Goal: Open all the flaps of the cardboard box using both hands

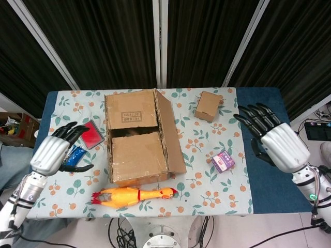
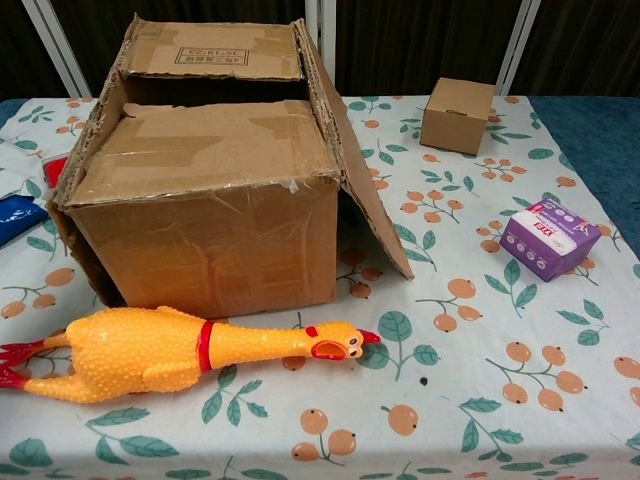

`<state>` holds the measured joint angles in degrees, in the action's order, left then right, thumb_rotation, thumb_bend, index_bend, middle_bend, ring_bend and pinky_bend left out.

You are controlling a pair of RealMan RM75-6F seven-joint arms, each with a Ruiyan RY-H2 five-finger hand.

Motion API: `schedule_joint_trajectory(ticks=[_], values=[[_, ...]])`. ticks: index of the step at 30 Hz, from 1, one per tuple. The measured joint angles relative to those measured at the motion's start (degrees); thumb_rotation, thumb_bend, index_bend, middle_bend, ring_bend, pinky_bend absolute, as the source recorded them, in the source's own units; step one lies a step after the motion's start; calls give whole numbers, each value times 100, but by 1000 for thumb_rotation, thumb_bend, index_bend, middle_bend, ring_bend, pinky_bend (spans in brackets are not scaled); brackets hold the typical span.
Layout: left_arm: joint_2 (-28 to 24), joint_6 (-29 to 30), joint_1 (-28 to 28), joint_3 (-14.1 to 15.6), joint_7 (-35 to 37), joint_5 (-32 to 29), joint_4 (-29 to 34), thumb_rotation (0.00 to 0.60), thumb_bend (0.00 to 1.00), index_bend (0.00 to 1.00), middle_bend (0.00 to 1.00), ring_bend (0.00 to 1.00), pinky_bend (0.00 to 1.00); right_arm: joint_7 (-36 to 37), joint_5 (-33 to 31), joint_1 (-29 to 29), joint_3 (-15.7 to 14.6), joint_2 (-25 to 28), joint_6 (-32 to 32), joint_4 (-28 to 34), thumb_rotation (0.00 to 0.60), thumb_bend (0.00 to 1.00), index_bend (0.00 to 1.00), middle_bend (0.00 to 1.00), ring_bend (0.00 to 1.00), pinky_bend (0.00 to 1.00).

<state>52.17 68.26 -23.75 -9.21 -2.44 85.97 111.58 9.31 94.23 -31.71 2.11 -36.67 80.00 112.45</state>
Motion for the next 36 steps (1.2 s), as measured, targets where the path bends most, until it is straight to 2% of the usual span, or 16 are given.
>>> schedule_joint_trajectory(ticks=[5, 7, 13, 20, 28, 36], values=[[706, -403, -674, -404, -209, -419, -309, 527, 0, 116, 138, 85, 202, 593, 107, 488, -1, 45, 505, -368, 600, 699, 0, 0, 0, 0], [1054, -559, -959, -535, -422, -608, -543, 594, 0, 100, 117, 85, 202, 793, 121, 620, 0, 58, 613, -486, 600, 697, 0, 0, 0, 0], [2177, -821, -1615, -765, -896, -1071, -1481, 600, 0, 69, 62, 67, 201, 1226, 140, 929, 29, 50, 819, -822, 600, 696, 0, 0, 0, 0], [3174, -837, -2113, -793, -1372, -1229, -2769, 600, 0, 44, 15, 51, 198, 1536, 54, 1064, 140, 18, 834, -1058, 600, 690, 0, 0, 0, 0], [3838, -356, -2369, -514, -1609, -527, -4234, 600, 0, 14, 0, 24, 193, 1715, -8, 1098, 283, -108, 709, -1225, 600, 686, 0, 0, 0, 0], [4397, 584, -2551, -504, -1607, 30, -5584, 600, 0, 0, 0, 22, 189, 1774, -43, 1131, 371, -190, 602, -1320, 600, 684, 0, 0, 0, 0]])
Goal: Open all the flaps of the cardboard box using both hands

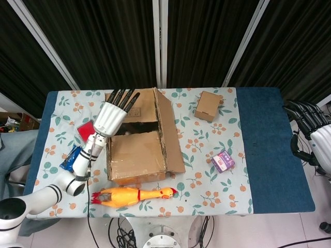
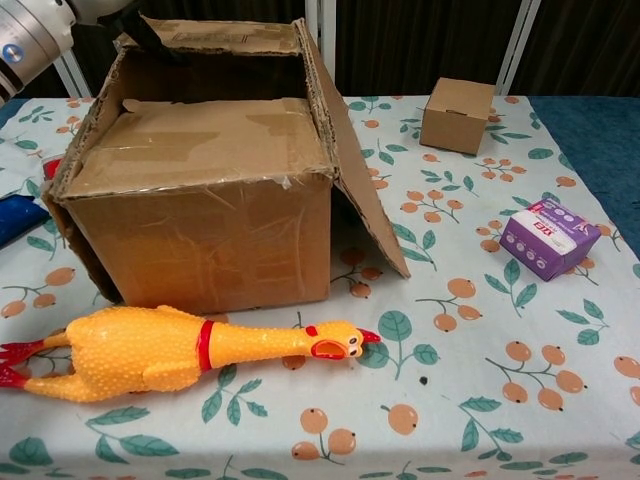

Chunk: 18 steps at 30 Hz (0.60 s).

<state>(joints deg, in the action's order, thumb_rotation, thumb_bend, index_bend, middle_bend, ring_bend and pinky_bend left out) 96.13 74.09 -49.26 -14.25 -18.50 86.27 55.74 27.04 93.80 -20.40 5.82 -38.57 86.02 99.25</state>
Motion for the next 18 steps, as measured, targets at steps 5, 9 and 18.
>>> schedule_joint_trajectory(ticks=[5, 9, 18], values=[[37, 155, -184, -249, 33, -3, -195, 600, 0, 0, 0, 22, 189, 2, 1, 14, 47, -17, -54, -17, 600, 685, 0, 0, 0, 0], [-7, 188, -382, -495, 34, -99, -358, 600, 0, 0, 0, 22, 190, -1, -8, 14, 99, -2, -88, -11, 600, 685, 0, 0, 0, 0], [157, -380, -1029, -874, 243, -507, -1597, 600, 0, 0, 0, 22, 188, -11, -62, 49, 188, 97, -143, 67, 600, 686, 0, 0, 0, 0]])
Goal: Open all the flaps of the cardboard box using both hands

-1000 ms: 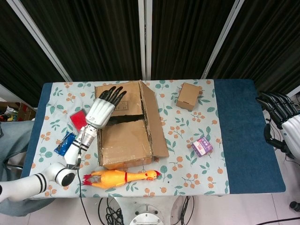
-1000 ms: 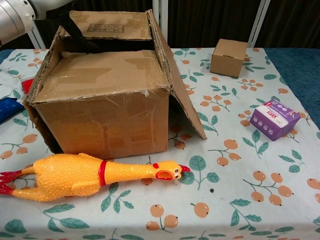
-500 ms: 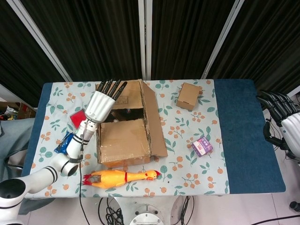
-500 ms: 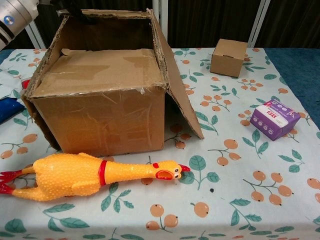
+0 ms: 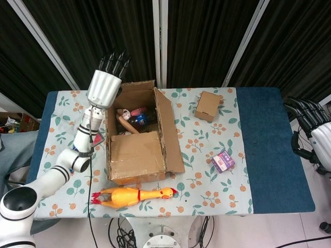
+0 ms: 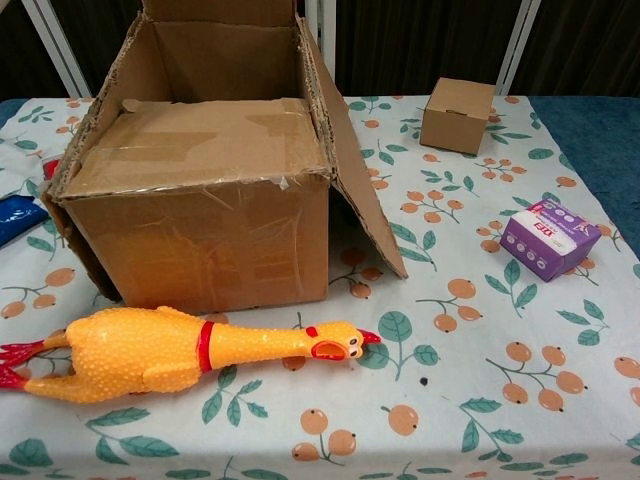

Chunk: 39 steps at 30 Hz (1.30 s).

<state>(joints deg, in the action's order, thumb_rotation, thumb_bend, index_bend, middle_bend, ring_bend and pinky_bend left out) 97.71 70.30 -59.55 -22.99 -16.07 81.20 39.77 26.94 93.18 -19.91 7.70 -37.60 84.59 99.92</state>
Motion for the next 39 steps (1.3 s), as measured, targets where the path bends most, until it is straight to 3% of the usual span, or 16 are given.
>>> schedule_joint_trajectory(ticks=[13, 21, 27, 31, 34, 36, 39], values=[[889, -1520, -892, 86, 714, -413, -2640, 600, 3, 0, 0, 22, 187, 160, -226, 35, 145, 79, -118, -97, 600, 687, 0, 0, 0, 0], [992, -1455, -956, 197, 1234, -531, -2899, 600, 12, 0, 0, 22, 187, 223, -322, -62, 228, 16, -341, -172, 600, 686, 0, 0, 0, 0], [802, -1084, -837, 169, 1869, -616, -2421, 600, 45, 0, 0, 23, 188, 191, -284, -114, 237, -101, -457, -221, 600, 686, 0, 0, 0, 0], [490, -909, -655, 168, 2249, -636, -1614, 600, 40, 9, 14, 51, 194, 154, -230, -94, 243, -112, -406, -209, 600, 686, 0, 0, 0, 0], [125, -860, -466, 186, 2473, -641, -685, 597, 33, 103, 138, 133, 214, 134, -187, -68, 252, -93, -356, -185, 600, 686, 0, 0, 0, 0], [-143, -870, -337, 192, 2589, -669, 26, 526, 34, 190, 214, 164, 271, 122, -167, -54, 256, -82, -332, -167, 600, 686, 0, 0, 0, 0], [-672, -1007, -122, 205, 2734, -792, 1400, 358, 23, 272, 229, 200, 334, 111, -146, -23, 256, -76, -289, -147, 600, 686, 0, 0, 0, 0]])
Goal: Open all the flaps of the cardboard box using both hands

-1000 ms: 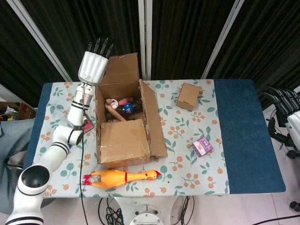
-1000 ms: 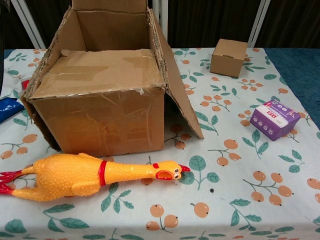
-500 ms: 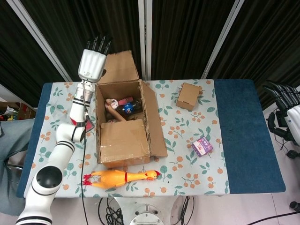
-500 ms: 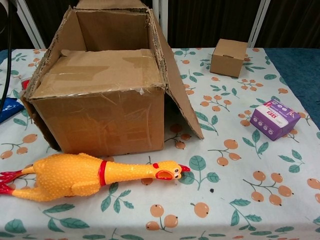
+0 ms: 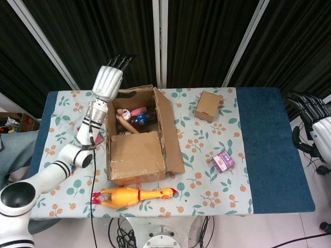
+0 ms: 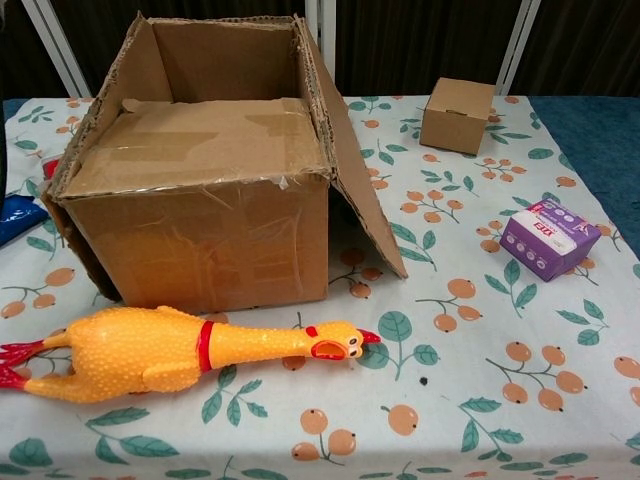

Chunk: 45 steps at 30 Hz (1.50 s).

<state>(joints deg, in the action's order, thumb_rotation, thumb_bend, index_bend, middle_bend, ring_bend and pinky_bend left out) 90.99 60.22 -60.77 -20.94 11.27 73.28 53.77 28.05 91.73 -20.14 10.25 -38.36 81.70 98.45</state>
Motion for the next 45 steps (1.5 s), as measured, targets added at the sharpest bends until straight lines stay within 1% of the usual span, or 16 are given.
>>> schedule_joint_trajectory(ticks=[1, 2, 4, 6, 7, 10, 13, 16, 19, 22, 25, 27, 32, 35, 42, 45], values=[[-241, -113, 79, 9, 39, -84, 579, 317, 18, 274, 235, 203, 331, -2, 10, 17, -3, 1, 20, 4, 600, 686, 0, 0, 0, 0], [-435, -227, 133, 17, 64, -165, 1011, 270, 9, 275, 244, 207, 328, -1, 16, 29, -6, 0, 34, 5, 600, 686, 0, 0, 0, 0], [-926, -609, 236, 38, 114, -431, 1973, 217, 2, 275, 253, 207, 331, 12, 33, 67, -17, -2, 79, 0, 600, 687, 0, 0, 0, 0], [-1353, -1064, 296, 61, 144, -741, 2672, 185, 0, 276, 254, 206, 328, 32, 47, 99, -27, -5, 119, -15, 600, 687, 0, 0, 0, 0], [-1609, -1399, 321, 85, 151, -974, 3029, 171, 0, 276, 254, 207, 320, 50, 57, 121, -34, -7, 146, -32, 600, 687, 0, 0, 0, 0], [-2152, -2203, 327, 194, 96, -1618, 3558, 147, 0, 277, 253, 202, 299, 125, 72, 172, -53, -13, 199, -96, 600, 687, 0, 0, 0, 0], [-2507, -2857, 248, 363, 12, -2201, 3776, 116, 0, 277, 253, 201, 296, 230, 71, 207, -66, -21, 224, -170, 600, 688, 0, 0, 0, 0], [-2662, -3373, 79, 579, -86, -2548, 3881, 101, 0, 277, 253, 201, 291, 336, 68, 230, -74, -38, 241, -258, 600, 689, 0, 0, 0, 0], [-2725, -3706, -110, 776, -152, -2770, 3911, 85, 0, 277, 253, 201, 281, 433, 75, 244, -78, -52, 256, -317, 600, 689, 0, 0, 0, 0], [-2777, -3973, -279, 886, -174, -2880, 3904, 79, 0, 277, 253, 201, 280, 491, 94, 266, -79, -55, 298, -372, 600, 688, 0, 0, 0, 0], [-2808, -4027, -434, 1077, -326, -2902, 3881, 78, 0, 277, 254, 201, 279, 527, 92, 281, -75, -51, 317, -394, 600, 688, 0, 0, 0, 0], [-2825, -4038, -503, 1151, -353, -2955, 3891, 78, 0, 277, 265, 200, 279, 546, 80, 289, -69, -52, 329, -410, 600, 688, 0, 0, 0, 0], [-2940, -4192, -580, 1170, -221, -3025, 3969, 56, 0, 277, 381, 202, 280, 575, 53, 284, -57, -73, 305, -439, 600, 687, 0, 0, 0, 0], [-3016, -4261, -585, 1116, -102, -2998, 4034, 47, 0, 277, 418, 202, 280, 575, 32, 273, -48, -85, 278, -442, 600, 687, 0, 0, 0, 0], [-3220, -4635, -590, 1014, 118, -2889, 4146, 48, 0, 277, 452, 203, 279, 580, 9, 259, -23, -83, 254, -422, 600, 687, 0, 0, 0, 0], [-3332, -4720, -555, 877, 282, -2839, 4215, 45, 0, 277, 468, 208, 280, 591, -5, 258, -15, -76, 243, -419, 600, 687, 0, 0, 0, 0]])
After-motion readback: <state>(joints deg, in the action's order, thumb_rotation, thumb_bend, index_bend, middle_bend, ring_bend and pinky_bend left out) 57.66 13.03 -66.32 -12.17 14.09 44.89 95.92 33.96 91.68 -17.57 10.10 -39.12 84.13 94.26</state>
